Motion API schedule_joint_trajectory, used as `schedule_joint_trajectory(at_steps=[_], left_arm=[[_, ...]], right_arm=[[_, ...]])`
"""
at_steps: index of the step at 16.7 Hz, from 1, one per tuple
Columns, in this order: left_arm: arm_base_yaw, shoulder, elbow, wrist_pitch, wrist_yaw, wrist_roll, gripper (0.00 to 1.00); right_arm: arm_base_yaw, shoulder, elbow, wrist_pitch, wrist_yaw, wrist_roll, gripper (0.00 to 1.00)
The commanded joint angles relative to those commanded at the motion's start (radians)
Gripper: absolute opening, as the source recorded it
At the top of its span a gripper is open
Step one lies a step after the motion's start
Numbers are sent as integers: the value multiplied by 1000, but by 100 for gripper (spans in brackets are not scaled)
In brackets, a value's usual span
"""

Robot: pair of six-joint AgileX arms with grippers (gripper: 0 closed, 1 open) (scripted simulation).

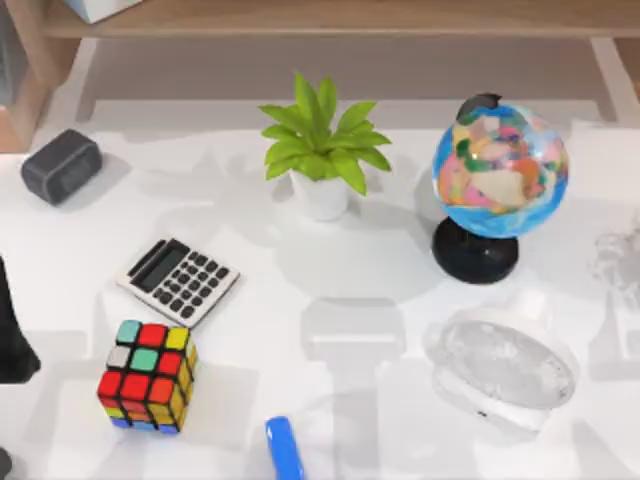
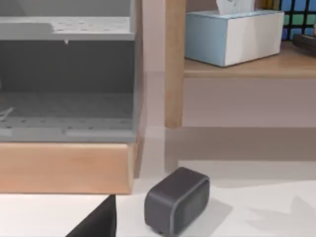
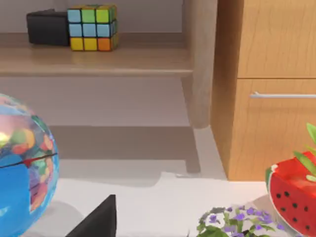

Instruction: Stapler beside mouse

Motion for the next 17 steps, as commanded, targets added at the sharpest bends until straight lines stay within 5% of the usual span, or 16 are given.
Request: schedule_joint_trajectory(at_steps=[7, 17], left_arm=[[-112, 158, 115, -98, 0, -142, 100], [-617, 1039, 642, -553, -1, -785, 100]], right_arm=[[0, 0, 0, 0, 0, 0, 100], [0, 0, 0, 0, 0, 0, 100]])
